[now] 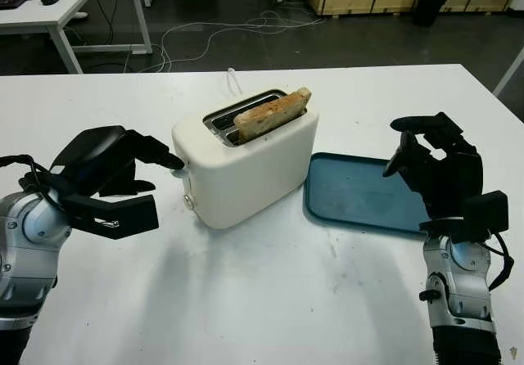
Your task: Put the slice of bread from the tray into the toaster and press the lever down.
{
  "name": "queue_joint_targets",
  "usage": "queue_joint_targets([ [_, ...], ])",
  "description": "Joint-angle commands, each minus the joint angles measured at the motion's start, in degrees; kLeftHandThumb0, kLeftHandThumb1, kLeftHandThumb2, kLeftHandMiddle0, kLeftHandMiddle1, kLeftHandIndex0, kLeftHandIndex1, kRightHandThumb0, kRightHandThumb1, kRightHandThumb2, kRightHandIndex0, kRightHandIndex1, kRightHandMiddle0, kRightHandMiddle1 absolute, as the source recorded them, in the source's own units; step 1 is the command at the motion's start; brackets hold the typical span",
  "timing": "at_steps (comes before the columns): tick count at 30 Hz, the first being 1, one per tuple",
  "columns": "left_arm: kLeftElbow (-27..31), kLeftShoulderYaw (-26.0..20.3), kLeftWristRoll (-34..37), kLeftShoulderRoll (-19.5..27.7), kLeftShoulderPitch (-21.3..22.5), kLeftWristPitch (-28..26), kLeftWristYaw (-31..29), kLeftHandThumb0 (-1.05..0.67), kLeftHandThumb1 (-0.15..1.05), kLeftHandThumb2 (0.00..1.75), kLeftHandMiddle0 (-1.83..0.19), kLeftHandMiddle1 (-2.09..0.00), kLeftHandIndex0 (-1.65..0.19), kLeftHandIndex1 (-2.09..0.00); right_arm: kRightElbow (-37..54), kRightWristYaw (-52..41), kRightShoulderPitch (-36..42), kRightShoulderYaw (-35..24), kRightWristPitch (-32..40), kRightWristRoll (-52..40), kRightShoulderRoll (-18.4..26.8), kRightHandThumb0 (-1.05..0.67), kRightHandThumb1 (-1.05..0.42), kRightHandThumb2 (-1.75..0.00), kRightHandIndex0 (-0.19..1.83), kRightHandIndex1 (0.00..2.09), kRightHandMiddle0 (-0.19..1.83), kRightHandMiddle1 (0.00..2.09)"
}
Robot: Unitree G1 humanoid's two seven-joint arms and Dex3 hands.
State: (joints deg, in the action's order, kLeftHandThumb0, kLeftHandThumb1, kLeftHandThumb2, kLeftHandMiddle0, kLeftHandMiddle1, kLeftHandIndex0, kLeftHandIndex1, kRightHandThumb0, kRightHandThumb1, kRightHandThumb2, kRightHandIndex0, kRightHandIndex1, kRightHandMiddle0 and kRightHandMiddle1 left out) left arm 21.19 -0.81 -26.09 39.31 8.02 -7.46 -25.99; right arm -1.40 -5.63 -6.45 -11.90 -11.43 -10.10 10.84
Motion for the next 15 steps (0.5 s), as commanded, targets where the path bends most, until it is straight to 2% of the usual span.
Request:
queue_joint_targets([
  [1,-1.0,1.1,-0.7,0.6,1.5,0.6,-0.5,0.30,0.86,0.01,-1.03,-1.57,-1.07,0.00,0.3,0.1,0.1,-0.3,-1.0,0.2,-0.4,-0.26,-0.92,-0.48,0.95,1.75,0.67,1.75],
  [9,-3.8,4.2,-2.2,1.8,5.1,1.5,-2.7,0.27,0.84,0.00,-1.07,-1.44,-1.12,-0.02,1.0,-0.6,0.6,-0.6,-0.7,-0.7,-0.3,-0.25,-0.92,-0.48,0.96,1.75,0.68,1.75],
  [15,-4.5,4.5,-2.6,1.7,5.6,1.9,-2.4,0.28,0.85,0.01,-1.11,-1.35,-1.19,-0.04,1.6,-1.1,1.0,-1.2,-0.7,-1.1,-0.3,-0.27,-0.92,-0.47,0.95,1.75,0.67,1.74],
])
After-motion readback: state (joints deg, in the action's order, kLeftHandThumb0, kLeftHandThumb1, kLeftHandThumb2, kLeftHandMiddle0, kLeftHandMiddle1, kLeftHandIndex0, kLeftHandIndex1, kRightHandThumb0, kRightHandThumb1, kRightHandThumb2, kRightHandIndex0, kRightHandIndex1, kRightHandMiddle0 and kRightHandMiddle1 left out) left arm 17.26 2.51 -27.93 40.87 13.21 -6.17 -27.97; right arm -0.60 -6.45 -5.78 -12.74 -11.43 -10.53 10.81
